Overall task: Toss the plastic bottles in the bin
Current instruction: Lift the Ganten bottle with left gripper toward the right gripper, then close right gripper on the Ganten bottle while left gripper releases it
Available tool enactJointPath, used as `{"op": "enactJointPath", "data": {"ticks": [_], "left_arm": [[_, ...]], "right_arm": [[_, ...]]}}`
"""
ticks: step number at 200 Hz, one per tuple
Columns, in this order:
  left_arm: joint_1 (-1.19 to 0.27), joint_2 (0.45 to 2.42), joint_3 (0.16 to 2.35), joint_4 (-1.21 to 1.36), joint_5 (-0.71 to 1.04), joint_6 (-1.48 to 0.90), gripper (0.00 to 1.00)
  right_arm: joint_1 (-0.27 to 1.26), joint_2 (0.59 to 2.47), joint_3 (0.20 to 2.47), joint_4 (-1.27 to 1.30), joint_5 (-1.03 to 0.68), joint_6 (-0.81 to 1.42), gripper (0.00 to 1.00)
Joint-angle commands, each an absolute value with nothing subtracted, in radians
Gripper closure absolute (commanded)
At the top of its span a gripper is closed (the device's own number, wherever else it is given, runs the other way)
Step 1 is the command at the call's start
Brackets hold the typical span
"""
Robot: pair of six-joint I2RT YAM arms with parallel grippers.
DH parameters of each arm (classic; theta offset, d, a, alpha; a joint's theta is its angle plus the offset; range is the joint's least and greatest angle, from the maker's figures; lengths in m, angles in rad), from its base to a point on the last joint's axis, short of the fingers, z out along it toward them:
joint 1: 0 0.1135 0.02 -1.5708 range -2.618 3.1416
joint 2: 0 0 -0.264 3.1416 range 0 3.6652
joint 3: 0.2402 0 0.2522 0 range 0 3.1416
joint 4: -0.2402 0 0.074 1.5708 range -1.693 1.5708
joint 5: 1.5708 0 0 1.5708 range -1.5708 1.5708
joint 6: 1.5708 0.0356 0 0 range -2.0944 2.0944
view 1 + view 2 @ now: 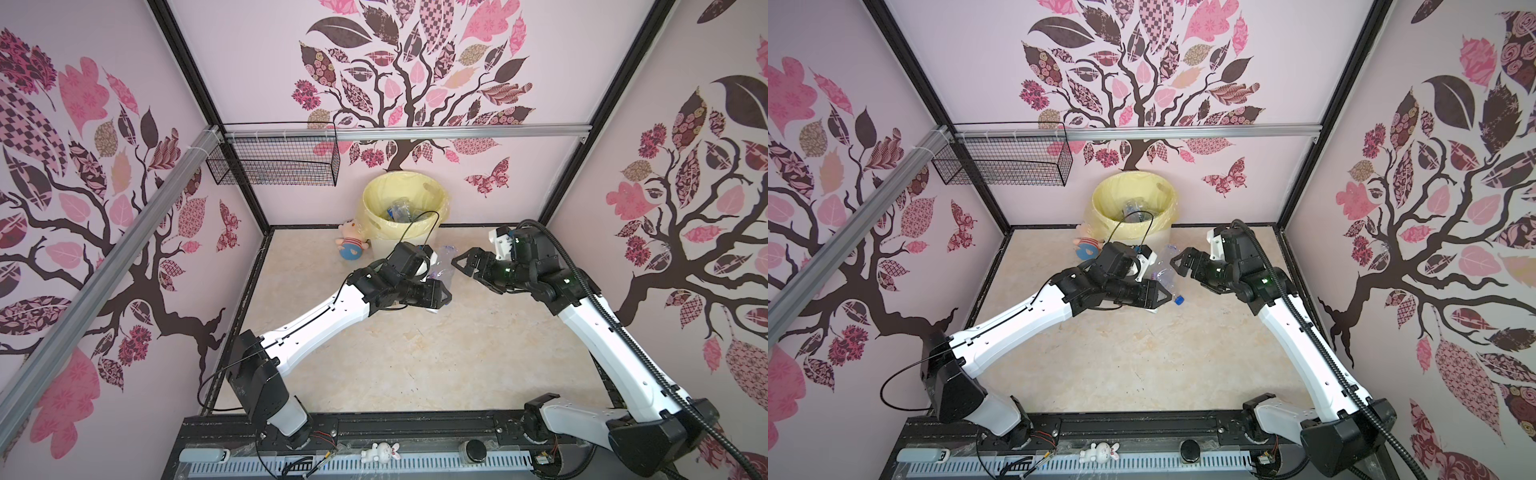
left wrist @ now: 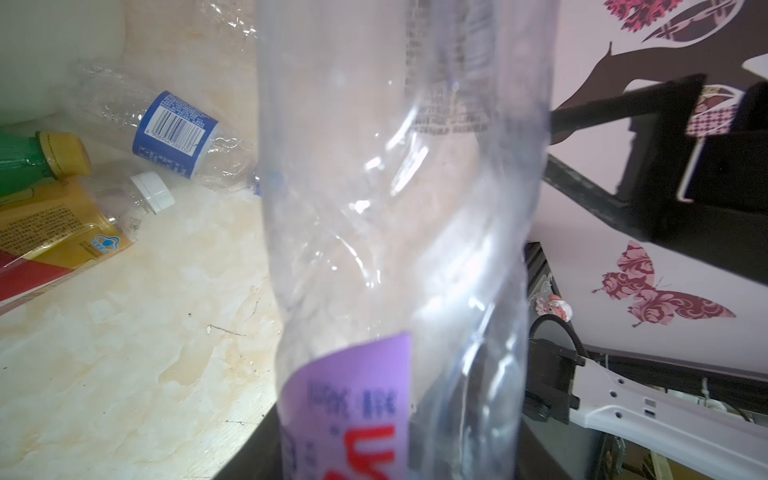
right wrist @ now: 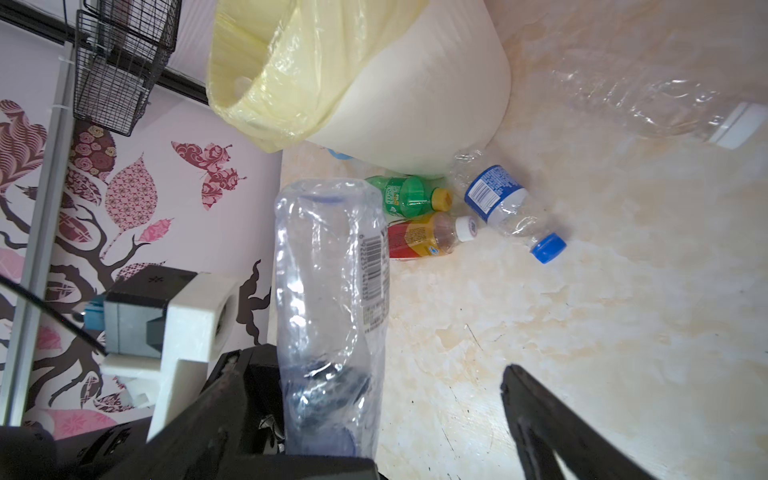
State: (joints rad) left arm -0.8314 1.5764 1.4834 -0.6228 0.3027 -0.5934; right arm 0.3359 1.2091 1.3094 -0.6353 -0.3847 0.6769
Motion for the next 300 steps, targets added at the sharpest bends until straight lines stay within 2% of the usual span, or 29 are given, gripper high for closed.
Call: {"op": "enactJointPath", "data": {"ticks": [1,112,157,176,220,277,300], "left_arm": [[-0.843,1.549,1.524,-0.643,0.324,-0.633,0.56],[-0.931,1.528,1.535,-0.598,0.193,-0.657,0.57],[-0.926,1.496,1.529,-0.6,0.166,-0.633,0.55],[-0.927,1.482,1.524,-0.604,0.177,-0.627,0.53],[-0.91,1.473,1.556,-0.641,0.163,-0.64,0.39],[-0.829,1.462,1.728,-0.791,0.106,-0.664,0.03],[-0.772,1.458,1.813,-0.851,0.09,-0.642,0.03]], "right_arm": [[0.33,1.242,1.342,-0.634,-0.425,0.68,0.03],[0.367,1.254,1.318,-0.593,-0.463,0.734,0.16],[0.367,1.283,1.34,-0.589,-0.467,0.731,0.35],[0.366,1.311,1.365,-0.575,-0.481,0.739,0.4],[0.367,1.334,1.419,-0.56,-0.462,0.735,0.57],[0.338,1.425,1.673,-0.588,-0.365,0.67,0.6],[0.327,1.518,1.865,-0.603,-0.283,0.598,0.6]]}}
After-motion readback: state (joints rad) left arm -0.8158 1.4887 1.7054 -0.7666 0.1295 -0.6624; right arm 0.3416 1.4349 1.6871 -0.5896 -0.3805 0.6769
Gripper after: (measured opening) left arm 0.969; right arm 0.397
